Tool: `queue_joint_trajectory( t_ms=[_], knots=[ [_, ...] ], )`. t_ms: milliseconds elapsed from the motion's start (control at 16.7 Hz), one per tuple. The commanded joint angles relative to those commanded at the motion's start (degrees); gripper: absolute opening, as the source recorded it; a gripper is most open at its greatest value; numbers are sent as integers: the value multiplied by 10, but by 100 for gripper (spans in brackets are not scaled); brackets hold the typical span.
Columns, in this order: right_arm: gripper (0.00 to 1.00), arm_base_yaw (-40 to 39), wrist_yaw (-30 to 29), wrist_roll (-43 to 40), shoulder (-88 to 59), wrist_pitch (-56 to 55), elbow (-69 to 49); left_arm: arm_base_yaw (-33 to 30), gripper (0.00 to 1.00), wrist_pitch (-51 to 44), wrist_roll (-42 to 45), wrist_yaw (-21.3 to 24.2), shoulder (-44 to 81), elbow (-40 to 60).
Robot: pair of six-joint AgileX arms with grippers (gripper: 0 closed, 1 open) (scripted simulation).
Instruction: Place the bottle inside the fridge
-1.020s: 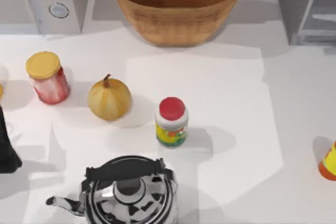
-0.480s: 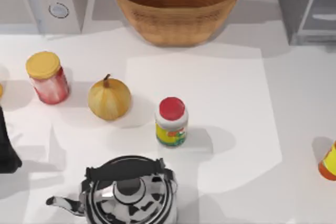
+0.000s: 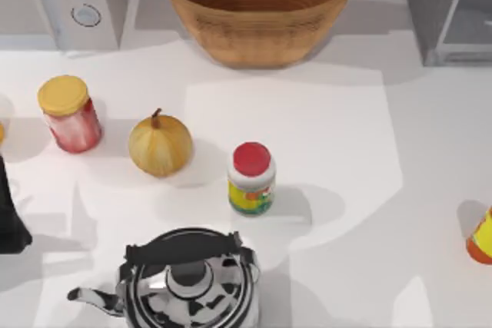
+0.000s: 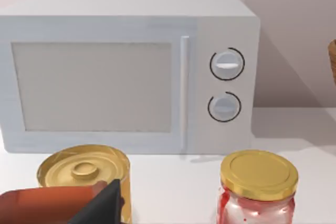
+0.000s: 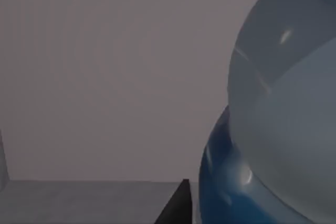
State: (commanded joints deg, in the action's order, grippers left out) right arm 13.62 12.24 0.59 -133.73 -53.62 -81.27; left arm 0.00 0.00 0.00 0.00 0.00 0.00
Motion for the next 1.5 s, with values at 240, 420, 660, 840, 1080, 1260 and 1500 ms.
queue_joint_trajectory(
  t_ms=[240, 420, 660, 840, 1080, 1260, 1500],
  knots=[
    [1, -7, -6, 1, -24, 31, -39, 0, 100, 0, 0, 0, 0, 0],
    [1, -7, -6, 1, -24, 31, -39, 0, 100, 0, 0, 0, 0, 0],
    [23, -7, -6, 1, -24, 31, -39, 0, 100, 0, 0, 0, 0, 0],
    [46, -7, -6, 1, -24, 31, -39, 0, 100, 0, 0, 0, 0, 0],
    [76, -7, -6, 1, -24, 31, -39, 0, 100, 0, 0, 0, 0, 0],
    [98, -7, -6, 1, -24, 31, -39, 0, 100, 0, 0, 0, 0, 0],
    [100, -7, -6, 1, -24, 31, -39, 0, 100, 0, 0, 0, 0, 0]
  ],
)
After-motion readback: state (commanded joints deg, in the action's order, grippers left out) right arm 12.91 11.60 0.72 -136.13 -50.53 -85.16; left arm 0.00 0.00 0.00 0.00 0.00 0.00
